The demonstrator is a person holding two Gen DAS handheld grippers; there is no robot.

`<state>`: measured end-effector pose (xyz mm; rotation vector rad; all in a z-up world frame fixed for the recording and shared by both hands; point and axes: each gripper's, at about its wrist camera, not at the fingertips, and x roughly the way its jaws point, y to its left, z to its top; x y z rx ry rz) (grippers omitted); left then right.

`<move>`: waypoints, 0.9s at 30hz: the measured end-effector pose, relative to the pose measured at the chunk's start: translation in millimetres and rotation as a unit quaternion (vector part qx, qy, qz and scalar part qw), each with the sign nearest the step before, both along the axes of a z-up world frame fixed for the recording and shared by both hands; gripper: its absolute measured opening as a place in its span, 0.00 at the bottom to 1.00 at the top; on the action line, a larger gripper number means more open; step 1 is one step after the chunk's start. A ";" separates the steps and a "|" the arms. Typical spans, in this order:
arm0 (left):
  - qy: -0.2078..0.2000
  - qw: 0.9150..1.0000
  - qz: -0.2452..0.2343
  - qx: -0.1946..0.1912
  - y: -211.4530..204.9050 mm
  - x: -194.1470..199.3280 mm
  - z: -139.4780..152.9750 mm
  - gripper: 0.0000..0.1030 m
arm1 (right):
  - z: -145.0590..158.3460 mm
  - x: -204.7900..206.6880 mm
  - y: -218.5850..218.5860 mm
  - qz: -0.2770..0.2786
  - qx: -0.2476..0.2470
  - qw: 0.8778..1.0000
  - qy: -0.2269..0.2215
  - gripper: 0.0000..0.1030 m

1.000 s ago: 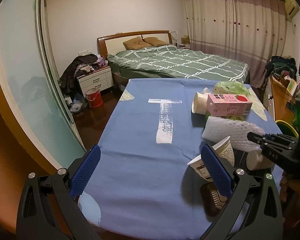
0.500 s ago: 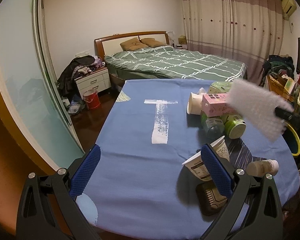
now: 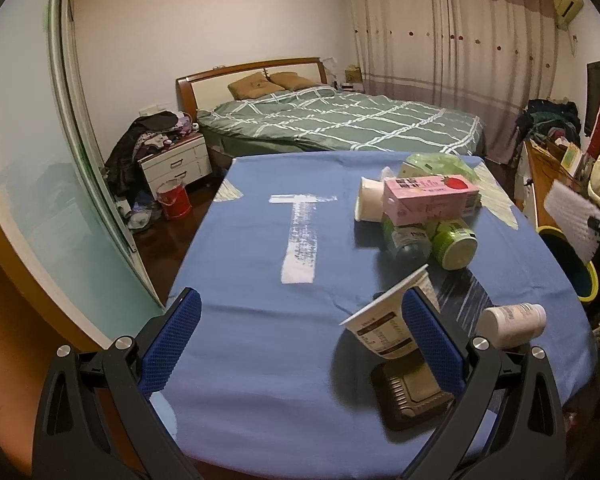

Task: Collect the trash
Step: 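Carry the foam sleeve over the yellow bin and open the right gripper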

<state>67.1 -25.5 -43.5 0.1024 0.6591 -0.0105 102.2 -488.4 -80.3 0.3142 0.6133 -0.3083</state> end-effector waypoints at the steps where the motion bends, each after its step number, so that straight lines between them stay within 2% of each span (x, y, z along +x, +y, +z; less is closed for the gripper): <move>1: 0.004 1.000 -0.003 0.000 -3.0 1.3 -1.5 0.96 | -7.2 2.5 -11.7 -0.014 0.000 1.000 0.011 0.14; 7: 0.021 1.000 -0.021 0.006 -20.7 7.0 -8.4 0.96 | -44.4 11.9 -63.6 -0.073 0.005 0.996 0.050 0.18; 12: 0.027 0.999 -0.029 0.010 -31.9 9.2 -11.5 0.96 | -50.2 16.5 -78.5 -0.097 0.004 0.994 0.051 0.50; 23: 0.070 0.997 -0.041 -0.008 -46.0 20.6 -34.8 0.96 | -40.7 -2.2 -61.7 -0.095 0.004 0.995 0.029 0.55; 27: 0.095 0.994 -0.042 -0.029 -48.3 31.0 -50.0 0.96 | -39.1 -0.8 -53.1 -0.085 0.001 0.996 0.028 0.56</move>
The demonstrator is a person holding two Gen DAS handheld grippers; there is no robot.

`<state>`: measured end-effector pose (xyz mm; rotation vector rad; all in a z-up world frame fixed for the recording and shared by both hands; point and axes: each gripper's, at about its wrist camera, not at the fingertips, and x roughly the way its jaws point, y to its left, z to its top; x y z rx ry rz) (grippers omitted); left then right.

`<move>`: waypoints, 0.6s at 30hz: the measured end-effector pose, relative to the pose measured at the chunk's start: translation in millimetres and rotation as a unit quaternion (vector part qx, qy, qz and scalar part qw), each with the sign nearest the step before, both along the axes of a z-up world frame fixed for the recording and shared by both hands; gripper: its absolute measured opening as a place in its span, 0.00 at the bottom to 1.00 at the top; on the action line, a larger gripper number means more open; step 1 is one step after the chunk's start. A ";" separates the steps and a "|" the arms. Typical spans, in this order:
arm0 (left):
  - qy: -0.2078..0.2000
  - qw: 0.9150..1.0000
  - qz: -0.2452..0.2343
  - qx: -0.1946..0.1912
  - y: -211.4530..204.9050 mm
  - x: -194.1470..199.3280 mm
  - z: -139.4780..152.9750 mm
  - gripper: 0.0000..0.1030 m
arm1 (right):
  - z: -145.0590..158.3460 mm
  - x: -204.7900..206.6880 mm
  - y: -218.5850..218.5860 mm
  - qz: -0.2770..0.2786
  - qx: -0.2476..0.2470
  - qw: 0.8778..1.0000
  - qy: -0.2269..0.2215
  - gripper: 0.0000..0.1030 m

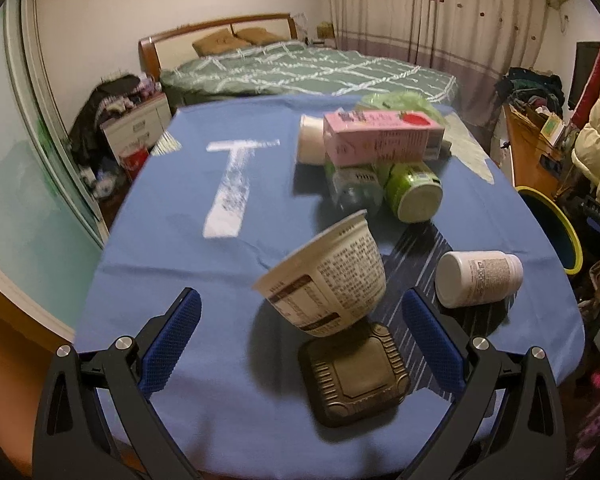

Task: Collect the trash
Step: 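Carry the foam sleeve over the yellow bin and open the right gripper, then grasp the white yogurt cup with the left gripper and lift it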

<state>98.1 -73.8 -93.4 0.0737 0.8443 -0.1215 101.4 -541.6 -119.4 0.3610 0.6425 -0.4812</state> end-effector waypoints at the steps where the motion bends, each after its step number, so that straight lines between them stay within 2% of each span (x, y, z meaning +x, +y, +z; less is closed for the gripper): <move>1: 0.008 1.000 0.000 -0.007 -0.4 2.8 -3.8 0.96 | -0.1 0.5 1.2 0.001 0.000 1.000 0.000 0.56; 6: 0.034 0.999 -0.001 -0.029 -5.7 18.9 -17.9 0.96 | -1.7 5.5 9.2 0.013 0.001 1.000 0.002 0.56; 18: 0.045 0.998 0.016 -0.036 -12.1 51.3 -32.2 0.95 | -6.4 10.3 17.5 0.023 0.007 1.000 0.005 0.56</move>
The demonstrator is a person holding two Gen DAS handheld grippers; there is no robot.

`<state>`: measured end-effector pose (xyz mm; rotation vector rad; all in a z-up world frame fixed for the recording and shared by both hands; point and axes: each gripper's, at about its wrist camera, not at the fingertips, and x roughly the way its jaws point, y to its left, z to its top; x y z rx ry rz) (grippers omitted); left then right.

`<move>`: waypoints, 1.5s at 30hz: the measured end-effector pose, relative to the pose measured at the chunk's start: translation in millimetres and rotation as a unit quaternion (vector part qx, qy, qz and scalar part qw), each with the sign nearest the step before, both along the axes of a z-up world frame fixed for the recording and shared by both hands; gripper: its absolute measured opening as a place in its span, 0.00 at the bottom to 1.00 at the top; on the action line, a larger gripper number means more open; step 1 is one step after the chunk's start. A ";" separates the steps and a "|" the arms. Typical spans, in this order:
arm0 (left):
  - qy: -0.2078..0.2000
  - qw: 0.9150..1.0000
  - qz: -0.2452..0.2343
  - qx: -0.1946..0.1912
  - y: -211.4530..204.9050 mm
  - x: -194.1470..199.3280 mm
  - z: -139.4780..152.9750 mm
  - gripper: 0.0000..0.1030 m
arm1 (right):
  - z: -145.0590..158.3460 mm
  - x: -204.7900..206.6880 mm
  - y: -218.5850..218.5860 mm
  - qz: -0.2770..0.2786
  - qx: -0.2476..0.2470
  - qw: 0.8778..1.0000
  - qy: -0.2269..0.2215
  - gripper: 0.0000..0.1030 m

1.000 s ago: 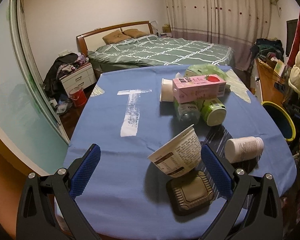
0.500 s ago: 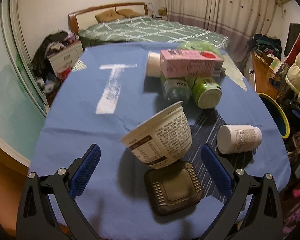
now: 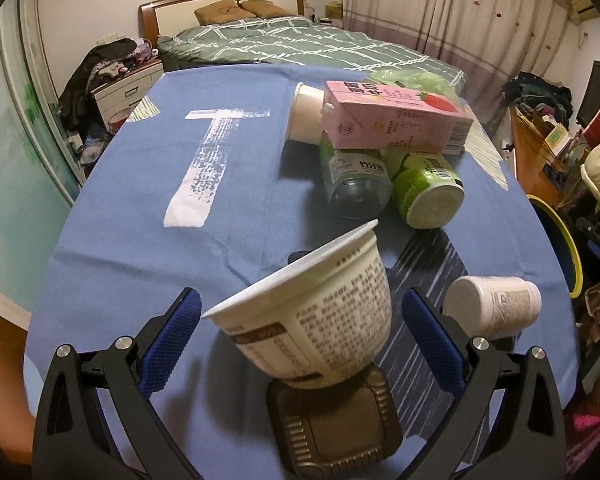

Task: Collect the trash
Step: 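Grasp the white yogurt cup with the left gripper and lift it, then carry the yogurt cup over the bin and open the left gripper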

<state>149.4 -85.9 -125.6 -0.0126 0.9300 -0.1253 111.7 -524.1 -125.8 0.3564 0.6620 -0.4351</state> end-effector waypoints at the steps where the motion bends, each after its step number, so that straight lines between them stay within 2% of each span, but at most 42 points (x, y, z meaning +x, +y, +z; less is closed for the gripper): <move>1: -0.001 1.000 0.001 0.001 1.1 0.8 0.4 0.93 | 0.0 -0.2 -0.1 0.000 0.000 1.000 0.000 0.56; 3: -0.006 1.000 -0.002 0.002 0.5 3.8 0.7 0.87 | -0.1 -0.2 -0.3 -0.001 0.000 1.000 0.000 0.56; 11: -0.044 0.999 -0.011 0.016 -2.0 -3.7 15.8 0.87 | 0.1 -2.6 -1.5 0.000 0.006 1.000 -0.002 0.56; 17: -0.071 0.997 -0.027 0.011 -12.2 -11.4 43.1 0.87 | 4.9 -9.9 -3.3 -0.002 0.007 1.000 -0.011 0.56; 23: -0.103 0.992 -0.075 0.000 -48.8 -24.5 76.0 0.87 | 13.1 -22.1 -12.1 -0.011 0.000 1.000 -0.021 0.56; 27: -0.114 0.987 -0.117 -0.002 -91.6 -27.0 88.4 0.87 | 15.5 -33.5 -24.0 -0.022 -0.009 0.999 -0.021 0.56; 33: -0.102 0.977 -0.189 -0.004 -172.7 -24.6 86.7 0.87 | 10.5 -52.7 -49.0 -0.041 -0.007 0.999 -0.014 0.57; 39: -0.087 0.964 -0.251 -0.009 -263.6 -20.7 77.9 0.87 | 2.7 -71.6 -70.9 -0.054 -0.011 0.998 -0.005 0.57; 45: -0.072 0.955 -0.287 -0.003 -340.3 -2.8 56.1 0.87 | -5.6 -87.3 -83.4 -0.063 -0.020 0.998 0.004 0.57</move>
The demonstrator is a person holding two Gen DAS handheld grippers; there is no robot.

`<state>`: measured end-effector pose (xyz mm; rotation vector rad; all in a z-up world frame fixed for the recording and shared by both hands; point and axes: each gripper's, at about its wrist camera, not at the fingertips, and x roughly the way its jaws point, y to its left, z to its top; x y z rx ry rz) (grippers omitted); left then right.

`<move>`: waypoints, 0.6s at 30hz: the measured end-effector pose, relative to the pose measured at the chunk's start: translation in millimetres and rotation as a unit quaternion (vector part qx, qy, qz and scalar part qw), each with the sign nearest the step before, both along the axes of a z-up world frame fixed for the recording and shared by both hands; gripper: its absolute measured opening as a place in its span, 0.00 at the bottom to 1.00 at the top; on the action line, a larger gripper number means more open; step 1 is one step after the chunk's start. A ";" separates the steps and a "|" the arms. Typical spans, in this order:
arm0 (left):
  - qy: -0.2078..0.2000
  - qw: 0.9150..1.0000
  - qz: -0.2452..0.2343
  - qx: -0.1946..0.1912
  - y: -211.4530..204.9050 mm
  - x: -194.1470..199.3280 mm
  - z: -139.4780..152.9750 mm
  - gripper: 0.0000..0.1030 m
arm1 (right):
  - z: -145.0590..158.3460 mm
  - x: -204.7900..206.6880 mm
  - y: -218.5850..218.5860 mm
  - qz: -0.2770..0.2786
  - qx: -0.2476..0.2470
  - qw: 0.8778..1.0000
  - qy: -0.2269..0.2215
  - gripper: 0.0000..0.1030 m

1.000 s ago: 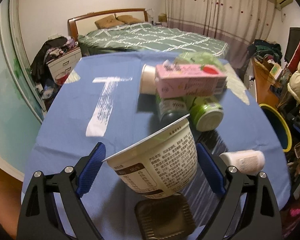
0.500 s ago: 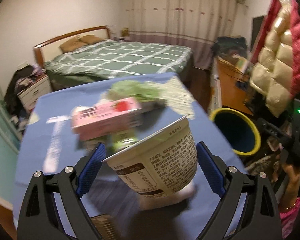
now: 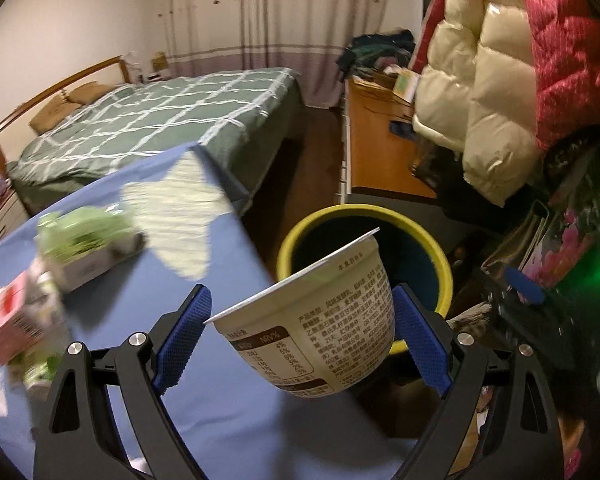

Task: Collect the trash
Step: 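Carry the yogurt cup over the bin and open the left gripper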

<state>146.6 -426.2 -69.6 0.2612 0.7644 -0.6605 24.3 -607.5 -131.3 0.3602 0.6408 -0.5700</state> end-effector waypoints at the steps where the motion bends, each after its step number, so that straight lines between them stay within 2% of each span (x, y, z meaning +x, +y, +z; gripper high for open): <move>1: 0.000 1.000 -0.003 0.003 -11.2 2.5 -4.1 0.87 | -1.3 -1.4 -1.5 -0.002 0.000 1.000 0.001 0.57; 6: 0.006 1.000 -0.011 0.025 -60.4 18.1 -24.2 0.87 | -10.5 -11.0 -14.5 -0.010 0.011 1.000 0.004 0.60; 10: 0.013 0.999 -0.003 0.036 -81.4 29.7 -34.1 0.88 | -14.7 -14.1 -20.5 -0.012 0.018 1.000 0.007 0.60; 14: 0.012 1.000 0.004 0.024 -74.5 28.4 -25.5 0.93 | -17.2 -13.0 -20.9 -0.010 0.020 1.000 0.008 0.60; 18: 0.011 1.000 0.004 0.011 -46.1 18.7 -4.3 0.94 | -18.0 -7.9 -17.5 -0.004 0.026 1.000 0.011 0.60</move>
